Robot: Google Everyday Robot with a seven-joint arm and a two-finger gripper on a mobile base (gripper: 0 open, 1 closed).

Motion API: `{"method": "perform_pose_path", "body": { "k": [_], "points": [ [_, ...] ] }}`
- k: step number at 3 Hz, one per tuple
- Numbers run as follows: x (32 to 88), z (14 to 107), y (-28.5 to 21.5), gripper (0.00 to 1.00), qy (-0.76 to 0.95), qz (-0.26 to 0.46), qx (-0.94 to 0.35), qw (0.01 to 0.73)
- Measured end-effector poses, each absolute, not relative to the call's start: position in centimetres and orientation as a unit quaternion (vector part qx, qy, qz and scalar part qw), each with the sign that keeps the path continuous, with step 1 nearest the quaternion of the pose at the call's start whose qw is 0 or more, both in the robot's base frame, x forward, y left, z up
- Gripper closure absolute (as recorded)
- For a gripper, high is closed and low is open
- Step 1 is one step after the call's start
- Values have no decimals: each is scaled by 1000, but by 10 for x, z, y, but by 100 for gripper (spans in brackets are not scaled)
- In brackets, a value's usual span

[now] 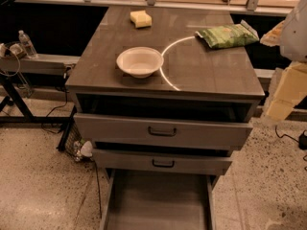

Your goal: Place green jalapeno chip bag into bottom drawer

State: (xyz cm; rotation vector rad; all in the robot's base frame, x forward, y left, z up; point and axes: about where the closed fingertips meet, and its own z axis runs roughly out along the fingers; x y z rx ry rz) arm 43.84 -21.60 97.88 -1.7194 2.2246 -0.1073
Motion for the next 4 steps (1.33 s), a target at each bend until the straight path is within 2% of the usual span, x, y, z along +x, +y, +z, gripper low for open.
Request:
{"method": "perform_pose_path", "body": {
  "k": [1, 2, 3, 4],
  "points": [
    [439, 979, -216, 0, 780, -38, -603, 164],
    [462, 973, -227, 0, 782, -27, -597, 179],
    [504, 964, -244, 0, 783, -10, -586, 207],
    [577, 949, -271, 0, 784, 9, -563, 262]
  ]
}}
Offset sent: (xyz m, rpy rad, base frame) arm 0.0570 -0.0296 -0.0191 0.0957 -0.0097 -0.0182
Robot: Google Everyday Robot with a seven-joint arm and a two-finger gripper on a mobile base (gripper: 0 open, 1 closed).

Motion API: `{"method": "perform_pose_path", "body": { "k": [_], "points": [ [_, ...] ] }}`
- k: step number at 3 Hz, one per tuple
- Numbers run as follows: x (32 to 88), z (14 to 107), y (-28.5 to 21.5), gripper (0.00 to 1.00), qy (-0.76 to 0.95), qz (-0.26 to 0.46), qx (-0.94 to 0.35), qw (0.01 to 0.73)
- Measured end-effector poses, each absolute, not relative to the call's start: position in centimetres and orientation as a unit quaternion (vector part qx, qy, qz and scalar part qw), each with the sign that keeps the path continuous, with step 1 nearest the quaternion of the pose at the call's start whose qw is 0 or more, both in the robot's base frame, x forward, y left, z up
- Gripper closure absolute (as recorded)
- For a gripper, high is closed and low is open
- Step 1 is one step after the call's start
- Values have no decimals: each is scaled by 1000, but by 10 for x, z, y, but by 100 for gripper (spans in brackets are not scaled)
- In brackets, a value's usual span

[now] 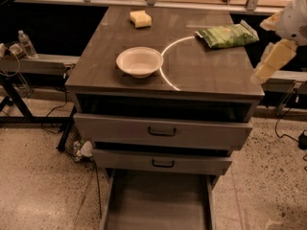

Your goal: Place green jalapeno chip bag into bottom drawer

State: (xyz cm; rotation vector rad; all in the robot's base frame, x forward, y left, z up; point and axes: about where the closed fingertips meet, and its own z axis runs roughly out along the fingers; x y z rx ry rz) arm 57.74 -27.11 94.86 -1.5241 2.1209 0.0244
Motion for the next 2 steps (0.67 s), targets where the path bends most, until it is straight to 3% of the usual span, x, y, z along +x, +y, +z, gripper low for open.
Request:
{"method": "perform_pose_path", "body": {
  "k": [2],
  "points": [
    [662, 947, -297, 0, 784, -10, -512, 351]
  ]
}}
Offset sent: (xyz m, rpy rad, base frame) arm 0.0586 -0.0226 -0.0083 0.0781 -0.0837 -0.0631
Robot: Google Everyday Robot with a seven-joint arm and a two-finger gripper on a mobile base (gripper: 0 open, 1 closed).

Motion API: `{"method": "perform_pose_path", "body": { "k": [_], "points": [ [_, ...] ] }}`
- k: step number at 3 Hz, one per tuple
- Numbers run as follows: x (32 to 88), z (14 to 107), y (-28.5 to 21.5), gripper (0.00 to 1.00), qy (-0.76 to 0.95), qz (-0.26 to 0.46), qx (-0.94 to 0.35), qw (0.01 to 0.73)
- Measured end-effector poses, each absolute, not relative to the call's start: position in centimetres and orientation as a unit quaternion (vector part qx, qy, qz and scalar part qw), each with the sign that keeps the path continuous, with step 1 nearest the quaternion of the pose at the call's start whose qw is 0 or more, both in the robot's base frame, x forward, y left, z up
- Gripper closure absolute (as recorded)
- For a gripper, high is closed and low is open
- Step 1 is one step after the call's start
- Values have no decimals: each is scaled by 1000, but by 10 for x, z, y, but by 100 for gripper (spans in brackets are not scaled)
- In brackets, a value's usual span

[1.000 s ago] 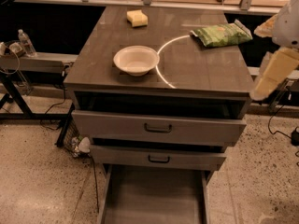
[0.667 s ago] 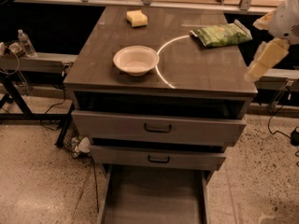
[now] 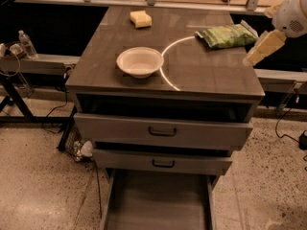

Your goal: Place green jalapeno chip bag into bottom drawer

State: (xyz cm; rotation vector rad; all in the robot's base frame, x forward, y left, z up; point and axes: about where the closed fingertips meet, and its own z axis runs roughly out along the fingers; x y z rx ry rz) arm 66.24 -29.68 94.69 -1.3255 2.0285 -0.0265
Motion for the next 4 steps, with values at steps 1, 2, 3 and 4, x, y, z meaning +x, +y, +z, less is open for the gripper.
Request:
{"method": "perform_pose_path", "body": {
  "k": [1, 2, 3, 4],
  "points": [
    [662, 947, -297, 0, 784, -10, -512, 352],
    [696, 937, -285, 0, 794, 4, -474, 380],
    [749, 922, -280, 0, 812, 17, -405, 421],
    [791, 910, -281, 0, 820, 14, -355, 449]
  ]
}}
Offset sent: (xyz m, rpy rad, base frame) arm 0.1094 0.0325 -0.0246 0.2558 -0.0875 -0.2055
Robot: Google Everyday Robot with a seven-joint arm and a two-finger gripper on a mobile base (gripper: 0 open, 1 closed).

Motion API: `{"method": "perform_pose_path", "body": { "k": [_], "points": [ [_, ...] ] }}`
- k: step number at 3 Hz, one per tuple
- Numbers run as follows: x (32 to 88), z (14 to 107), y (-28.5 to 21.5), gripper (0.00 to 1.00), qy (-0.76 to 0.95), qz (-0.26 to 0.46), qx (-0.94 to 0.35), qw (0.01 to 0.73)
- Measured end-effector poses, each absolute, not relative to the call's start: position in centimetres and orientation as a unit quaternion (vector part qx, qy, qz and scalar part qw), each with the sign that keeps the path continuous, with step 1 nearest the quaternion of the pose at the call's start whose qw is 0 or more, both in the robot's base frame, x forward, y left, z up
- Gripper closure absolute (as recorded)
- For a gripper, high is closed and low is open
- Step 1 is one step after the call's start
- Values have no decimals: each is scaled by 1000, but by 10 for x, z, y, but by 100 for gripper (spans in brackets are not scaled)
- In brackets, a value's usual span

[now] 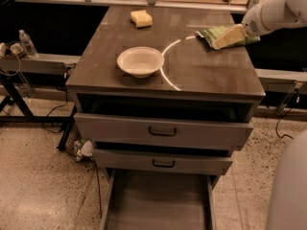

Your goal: Place green jalapeno chip bag into bottom drawer

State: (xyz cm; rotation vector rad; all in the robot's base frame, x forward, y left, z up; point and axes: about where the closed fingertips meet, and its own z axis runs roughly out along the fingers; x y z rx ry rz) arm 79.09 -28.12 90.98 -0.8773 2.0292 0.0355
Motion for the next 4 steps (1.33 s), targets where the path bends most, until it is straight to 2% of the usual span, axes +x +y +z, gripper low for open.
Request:
{"method": "perform_pose_path", "body": {
  "k": [1, 3, 4],
  "points": [
    [824, 892, -290, 0, 833, 4, -310, 458],
    [855, 856, -301, 0, 858, 8, -253, 446],
    [857, 844, -298, 14, 865, 21, -246, 436]
  ]
}}
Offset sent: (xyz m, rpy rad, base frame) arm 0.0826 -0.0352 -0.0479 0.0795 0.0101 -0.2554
